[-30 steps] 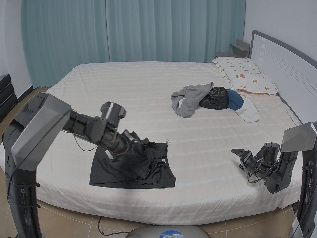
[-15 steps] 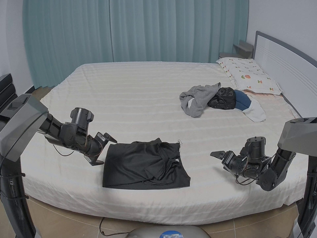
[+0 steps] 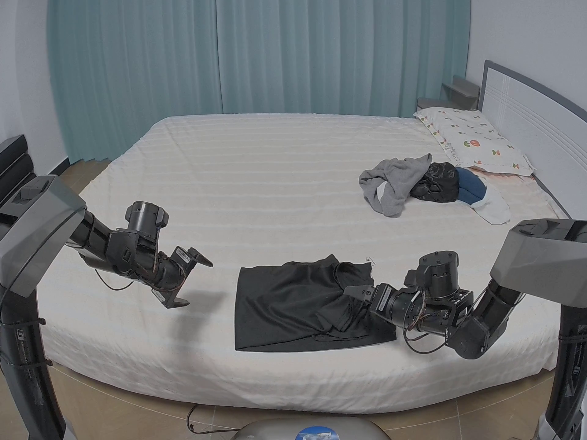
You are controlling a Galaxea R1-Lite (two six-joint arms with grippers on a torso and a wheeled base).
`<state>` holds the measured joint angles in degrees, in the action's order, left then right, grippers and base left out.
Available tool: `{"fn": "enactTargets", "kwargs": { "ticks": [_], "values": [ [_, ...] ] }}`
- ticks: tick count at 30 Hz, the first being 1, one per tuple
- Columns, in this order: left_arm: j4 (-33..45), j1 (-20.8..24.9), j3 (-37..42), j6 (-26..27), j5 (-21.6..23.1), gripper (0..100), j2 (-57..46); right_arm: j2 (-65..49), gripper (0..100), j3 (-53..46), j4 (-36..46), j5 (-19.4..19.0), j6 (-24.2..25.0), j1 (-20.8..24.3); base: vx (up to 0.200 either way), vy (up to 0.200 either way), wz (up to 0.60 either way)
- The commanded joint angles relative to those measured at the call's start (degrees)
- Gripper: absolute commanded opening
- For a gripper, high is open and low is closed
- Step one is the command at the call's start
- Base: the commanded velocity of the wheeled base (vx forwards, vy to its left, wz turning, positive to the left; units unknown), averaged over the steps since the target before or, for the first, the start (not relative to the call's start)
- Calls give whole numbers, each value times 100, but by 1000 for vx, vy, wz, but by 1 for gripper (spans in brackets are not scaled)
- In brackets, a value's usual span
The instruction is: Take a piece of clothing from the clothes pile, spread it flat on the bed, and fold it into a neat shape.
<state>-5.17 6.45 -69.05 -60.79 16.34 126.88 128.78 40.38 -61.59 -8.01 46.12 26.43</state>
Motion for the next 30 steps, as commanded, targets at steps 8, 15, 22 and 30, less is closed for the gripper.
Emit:
{"fn": "enactTargets", "kwargs": {
  "ticks": [8,15,22,30],
  "values": [
    [-2,23,-3,41,-34,100,56,367,100,-179,-328,-43,3,99,0,0,0],
    [-2,23,-3,33,-25,100,47,367,100,-311,-389,19,-24,73,0,0,0],
    [-2,23,-12,33,-25,100,56,226,100,-654,-495,27,-77,29,0,0,0],
    [-2,23,-12,33,-25,100,47,349,100,-654,-512,27,-77,29,0,0,0]
  ]
}}
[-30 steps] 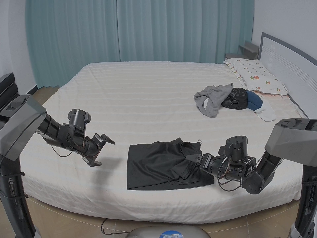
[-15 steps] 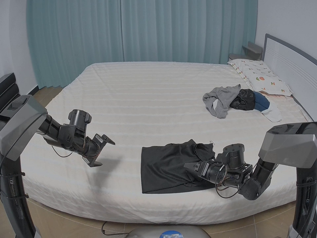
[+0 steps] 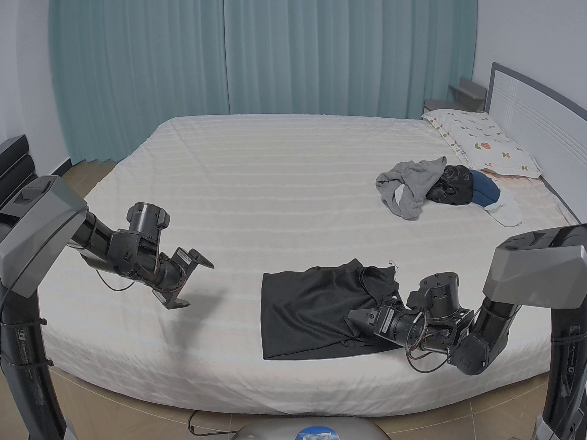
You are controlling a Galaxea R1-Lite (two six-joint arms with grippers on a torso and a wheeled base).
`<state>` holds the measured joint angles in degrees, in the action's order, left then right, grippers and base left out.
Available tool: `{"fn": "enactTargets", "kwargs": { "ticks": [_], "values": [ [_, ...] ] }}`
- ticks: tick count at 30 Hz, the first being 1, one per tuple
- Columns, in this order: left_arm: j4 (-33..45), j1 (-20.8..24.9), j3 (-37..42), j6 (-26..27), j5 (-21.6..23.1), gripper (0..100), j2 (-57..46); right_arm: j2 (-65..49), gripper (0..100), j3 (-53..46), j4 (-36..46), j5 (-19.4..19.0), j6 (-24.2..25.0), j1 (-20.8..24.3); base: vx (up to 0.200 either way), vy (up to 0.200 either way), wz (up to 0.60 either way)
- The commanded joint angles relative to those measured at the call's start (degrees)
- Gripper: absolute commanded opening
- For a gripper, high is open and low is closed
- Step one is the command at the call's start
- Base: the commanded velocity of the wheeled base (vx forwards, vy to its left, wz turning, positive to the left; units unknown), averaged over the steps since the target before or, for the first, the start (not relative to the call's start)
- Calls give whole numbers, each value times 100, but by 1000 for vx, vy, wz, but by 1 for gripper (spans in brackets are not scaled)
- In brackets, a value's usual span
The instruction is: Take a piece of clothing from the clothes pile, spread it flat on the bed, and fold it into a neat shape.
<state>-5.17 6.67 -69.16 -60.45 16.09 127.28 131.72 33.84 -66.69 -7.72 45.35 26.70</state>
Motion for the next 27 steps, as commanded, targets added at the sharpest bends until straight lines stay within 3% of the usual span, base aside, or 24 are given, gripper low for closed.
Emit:
{"fn": "enactTargets", "kwargs": {
  "ticks": [1,12,13,24,27],
  "values": [
    [-2,1,-1,-2,-1,100,7,73,100,0,-1,-2,0,2,0,0,0],
    [-2,1,-1,-2,-1,100,16,187,100,123,-151,-28,18,11,0,0,0],
    [-2,1,-1,-2,-1,100,16,187,0,123,-151,-28,18,11,0,0,0],
    [-28,-25,-1,-10,17,100,7,100,0,-132,-142,139,-35,-147,0,0,0],
    [-28,-16,-1,-10,17,100,7,73,0,-255,-142,156,-246,-191,0,0,0]
  ]
}}
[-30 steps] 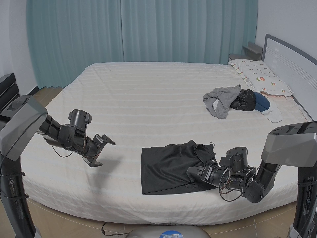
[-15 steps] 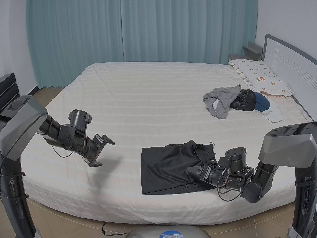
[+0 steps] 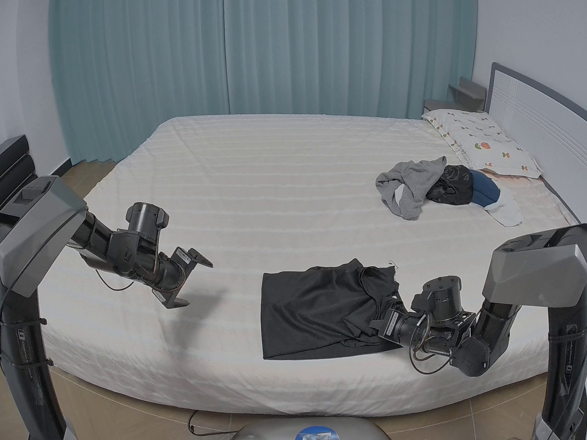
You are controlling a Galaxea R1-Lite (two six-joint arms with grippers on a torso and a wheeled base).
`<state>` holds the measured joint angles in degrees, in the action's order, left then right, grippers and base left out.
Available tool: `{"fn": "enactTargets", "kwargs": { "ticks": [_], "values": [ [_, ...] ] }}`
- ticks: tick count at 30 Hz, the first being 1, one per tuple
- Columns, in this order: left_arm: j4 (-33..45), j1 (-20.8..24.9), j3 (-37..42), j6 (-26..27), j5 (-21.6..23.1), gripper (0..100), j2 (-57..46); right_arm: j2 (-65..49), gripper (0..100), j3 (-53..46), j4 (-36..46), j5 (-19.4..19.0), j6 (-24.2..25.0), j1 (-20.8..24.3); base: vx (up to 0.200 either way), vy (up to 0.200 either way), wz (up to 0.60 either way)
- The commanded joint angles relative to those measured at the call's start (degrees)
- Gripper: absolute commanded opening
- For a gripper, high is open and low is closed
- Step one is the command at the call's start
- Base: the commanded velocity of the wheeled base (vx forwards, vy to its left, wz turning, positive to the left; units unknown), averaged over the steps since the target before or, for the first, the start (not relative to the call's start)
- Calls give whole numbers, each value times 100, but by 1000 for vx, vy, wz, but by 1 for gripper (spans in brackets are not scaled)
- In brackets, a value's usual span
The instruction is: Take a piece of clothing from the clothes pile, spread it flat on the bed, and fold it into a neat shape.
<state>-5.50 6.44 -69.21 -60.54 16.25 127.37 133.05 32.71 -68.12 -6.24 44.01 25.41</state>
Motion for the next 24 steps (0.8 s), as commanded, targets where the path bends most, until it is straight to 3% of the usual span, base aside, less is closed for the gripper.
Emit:
{"fn": "enactTargets", "kwargs": {
  "ticks": [1,10,11,12,24],
  "values": [
    [5,-2,4,-2,1,100,-1,-86,0,-195,-8,35,-226,-97,0,0,0],
    [5,-2,4,-2,1,100,-1,-499,0,-669,-8,97,-780,-326,0,0,0],
    [5,-2,4,-2,1,100,-1,-508,0,-775,-8,62,-1158,-537,0,0,0],
    [5,-2,-5,-2,1,100,-1,-508,0,-819,-8,62,-1228,-598,0,0,0],
    [5,-2,-5,-2,1,100,-1,-490,0,-1038,-8,-79,-1782,-1002,0,0,0]
  ]
}}
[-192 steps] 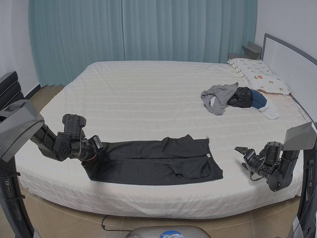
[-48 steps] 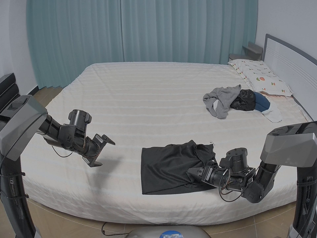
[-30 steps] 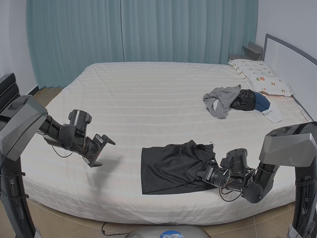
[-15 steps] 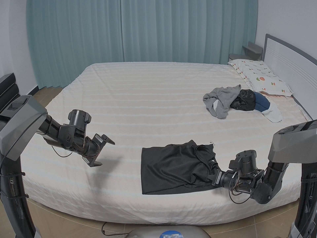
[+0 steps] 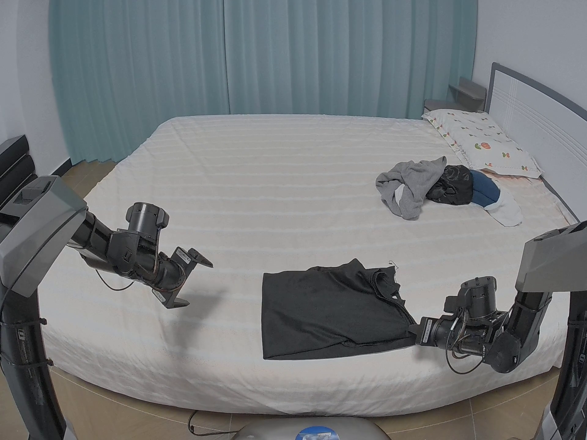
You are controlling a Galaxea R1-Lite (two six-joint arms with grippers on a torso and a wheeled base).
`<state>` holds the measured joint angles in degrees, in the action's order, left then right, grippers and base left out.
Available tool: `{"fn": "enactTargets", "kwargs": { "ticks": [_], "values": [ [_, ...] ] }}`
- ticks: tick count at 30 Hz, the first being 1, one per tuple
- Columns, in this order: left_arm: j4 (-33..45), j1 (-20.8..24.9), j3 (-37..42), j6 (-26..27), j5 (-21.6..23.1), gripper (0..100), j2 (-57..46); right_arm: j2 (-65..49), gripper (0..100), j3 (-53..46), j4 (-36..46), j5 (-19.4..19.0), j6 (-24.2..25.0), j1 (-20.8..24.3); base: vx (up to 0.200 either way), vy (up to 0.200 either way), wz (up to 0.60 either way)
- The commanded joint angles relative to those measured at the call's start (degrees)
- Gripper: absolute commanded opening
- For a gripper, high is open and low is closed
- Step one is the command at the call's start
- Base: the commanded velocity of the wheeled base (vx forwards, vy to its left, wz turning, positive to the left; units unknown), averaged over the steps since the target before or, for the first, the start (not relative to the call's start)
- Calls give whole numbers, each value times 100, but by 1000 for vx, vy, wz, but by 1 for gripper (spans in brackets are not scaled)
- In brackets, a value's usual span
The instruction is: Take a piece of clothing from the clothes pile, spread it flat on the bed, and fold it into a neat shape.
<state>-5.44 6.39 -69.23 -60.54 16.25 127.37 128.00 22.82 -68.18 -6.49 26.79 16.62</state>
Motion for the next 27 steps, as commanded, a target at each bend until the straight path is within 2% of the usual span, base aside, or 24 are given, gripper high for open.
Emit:
{"fn": "enactTargets", "kwargs": {
  "ticks": [1,11,15,16,23,27],
  "values": [
    [-1,3,-3,-2,1,100,-1,23,0,-50,-2,-72,-87,-150,0,0,0],
    [-1,3,-3,-2,1,100,-1,85,0,-23,-2,-125,-113,-308,0,0,0],
    [8,3,-3,-11,1,100,-10,181,0,-76,-2,-125,-377,-326,0,0,0],
    [8,3,6,-11,1,100,-10,190,100,-94,-2,-125,-429,-343,0,0,0],
    [8,3,-3,-11,1,100,-10,67,100,100,-195,-169,-306,-440,0,0,0],
    [8,3,-3,-11,1,100,-10,32,100,355,-723,-239,318,-431,0,0,0]
  ]
}}
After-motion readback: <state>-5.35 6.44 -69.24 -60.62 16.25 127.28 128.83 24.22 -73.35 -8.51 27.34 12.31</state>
